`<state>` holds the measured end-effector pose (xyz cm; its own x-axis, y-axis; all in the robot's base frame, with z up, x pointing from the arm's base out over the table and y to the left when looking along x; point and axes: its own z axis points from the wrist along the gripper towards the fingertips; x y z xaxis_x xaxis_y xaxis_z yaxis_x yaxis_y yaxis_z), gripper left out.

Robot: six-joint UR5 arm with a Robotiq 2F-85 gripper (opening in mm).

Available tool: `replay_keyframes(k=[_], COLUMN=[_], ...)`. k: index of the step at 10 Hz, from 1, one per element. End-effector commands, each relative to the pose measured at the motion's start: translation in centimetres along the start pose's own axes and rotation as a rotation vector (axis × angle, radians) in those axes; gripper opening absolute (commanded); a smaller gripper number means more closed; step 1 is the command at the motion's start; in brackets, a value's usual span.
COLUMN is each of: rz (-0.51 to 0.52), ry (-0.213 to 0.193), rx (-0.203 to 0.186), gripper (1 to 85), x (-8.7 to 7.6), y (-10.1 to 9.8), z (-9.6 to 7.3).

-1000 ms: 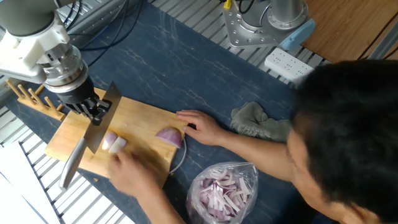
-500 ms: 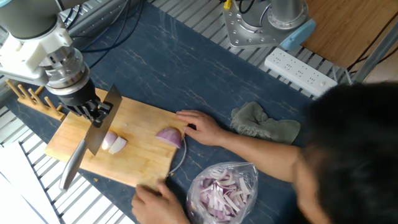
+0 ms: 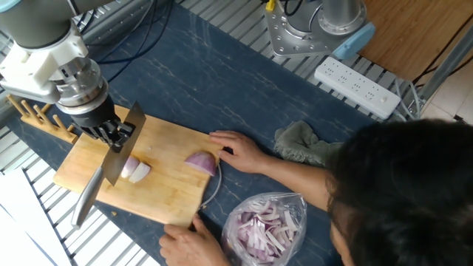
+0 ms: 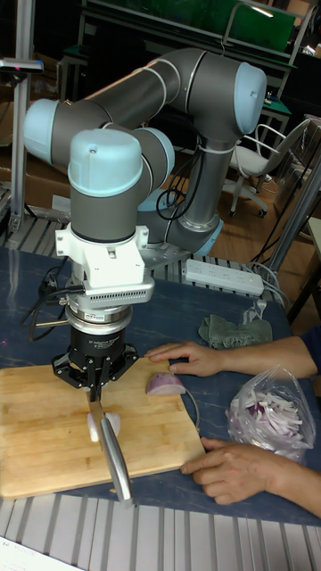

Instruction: Chop the onions

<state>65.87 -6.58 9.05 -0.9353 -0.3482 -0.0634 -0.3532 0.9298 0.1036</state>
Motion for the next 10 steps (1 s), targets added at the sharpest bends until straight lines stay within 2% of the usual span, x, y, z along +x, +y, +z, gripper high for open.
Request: replay_keyframes(k=[1, 10], rz=[0.011, 0.012], ry=[-0.009, -0.013], rx=[-0.007, -0.004], gripper=[1.0, 1.0], x=[-0.19, -0.13], y=[0.14, 0.00], z=[-0.02, 0.45])
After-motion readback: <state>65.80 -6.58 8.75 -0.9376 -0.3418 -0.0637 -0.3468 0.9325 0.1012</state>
